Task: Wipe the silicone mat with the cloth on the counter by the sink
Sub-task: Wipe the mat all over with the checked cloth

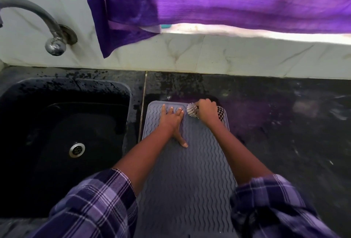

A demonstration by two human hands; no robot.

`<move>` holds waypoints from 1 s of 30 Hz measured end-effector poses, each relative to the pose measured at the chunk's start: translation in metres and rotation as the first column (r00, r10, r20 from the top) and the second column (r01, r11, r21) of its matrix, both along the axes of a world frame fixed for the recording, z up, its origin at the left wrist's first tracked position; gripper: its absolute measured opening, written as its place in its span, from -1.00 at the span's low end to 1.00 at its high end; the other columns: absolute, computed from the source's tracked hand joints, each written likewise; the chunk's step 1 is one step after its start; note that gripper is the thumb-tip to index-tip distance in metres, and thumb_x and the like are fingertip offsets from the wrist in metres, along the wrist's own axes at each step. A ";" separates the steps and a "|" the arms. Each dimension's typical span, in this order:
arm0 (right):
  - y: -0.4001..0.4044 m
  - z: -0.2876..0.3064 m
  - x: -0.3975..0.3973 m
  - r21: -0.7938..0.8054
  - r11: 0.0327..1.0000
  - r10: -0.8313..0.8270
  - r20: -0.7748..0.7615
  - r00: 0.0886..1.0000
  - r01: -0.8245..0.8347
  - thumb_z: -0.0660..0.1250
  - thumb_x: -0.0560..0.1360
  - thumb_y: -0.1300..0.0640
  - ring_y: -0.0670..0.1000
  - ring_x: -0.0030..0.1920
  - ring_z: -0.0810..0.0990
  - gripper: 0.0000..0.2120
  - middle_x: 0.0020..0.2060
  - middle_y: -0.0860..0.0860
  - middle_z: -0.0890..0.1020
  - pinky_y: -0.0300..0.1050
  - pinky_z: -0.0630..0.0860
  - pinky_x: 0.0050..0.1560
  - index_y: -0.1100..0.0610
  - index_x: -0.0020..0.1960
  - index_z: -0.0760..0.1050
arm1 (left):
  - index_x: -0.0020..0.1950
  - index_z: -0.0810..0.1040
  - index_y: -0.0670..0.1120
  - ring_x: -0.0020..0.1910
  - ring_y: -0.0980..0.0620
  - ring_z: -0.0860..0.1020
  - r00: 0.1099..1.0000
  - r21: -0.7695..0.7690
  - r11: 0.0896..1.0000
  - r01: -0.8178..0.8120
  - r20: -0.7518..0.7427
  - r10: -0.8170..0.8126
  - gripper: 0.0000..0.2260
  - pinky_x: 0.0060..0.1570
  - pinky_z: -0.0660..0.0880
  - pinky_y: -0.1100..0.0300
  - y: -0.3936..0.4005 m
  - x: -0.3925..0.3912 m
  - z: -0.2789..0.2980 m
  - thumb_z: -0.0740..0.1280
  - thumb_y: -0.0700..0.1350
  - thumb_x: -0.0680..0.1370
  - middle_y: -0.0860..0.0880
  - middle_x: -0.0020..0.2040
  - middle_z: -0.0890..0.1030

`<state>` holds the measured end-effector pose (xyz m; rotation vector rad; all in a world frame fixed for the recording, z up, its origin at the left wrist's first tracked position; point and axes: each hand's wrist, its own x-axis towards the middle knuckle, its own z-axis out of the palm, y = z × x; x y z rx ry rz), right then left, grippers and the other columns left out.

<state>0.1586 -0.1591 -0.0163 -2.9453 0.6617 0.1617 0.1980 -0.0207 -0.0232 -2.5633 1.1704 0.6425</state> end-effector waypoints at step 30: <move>0.049 0.026 -0.083 0.124 0.990 0.092 -0.261 0.961 -0.061 0.25 0.48 0.28 0.16 0.02 0.61 -0.79 0.05 0.23 0.65 -0.01 0.52 0.06 0.27 0.05 0.59 | 0.60 -0.05 -0.10 0.58 -0.12 -0.05 0.983 -0.095 0.984 0.150 0.125 -0.137 0.09 0.47 -0.22 -0.26 0.021 -0.028 0.015 0.38 0.40 0.30 -0.11 0.59 0.02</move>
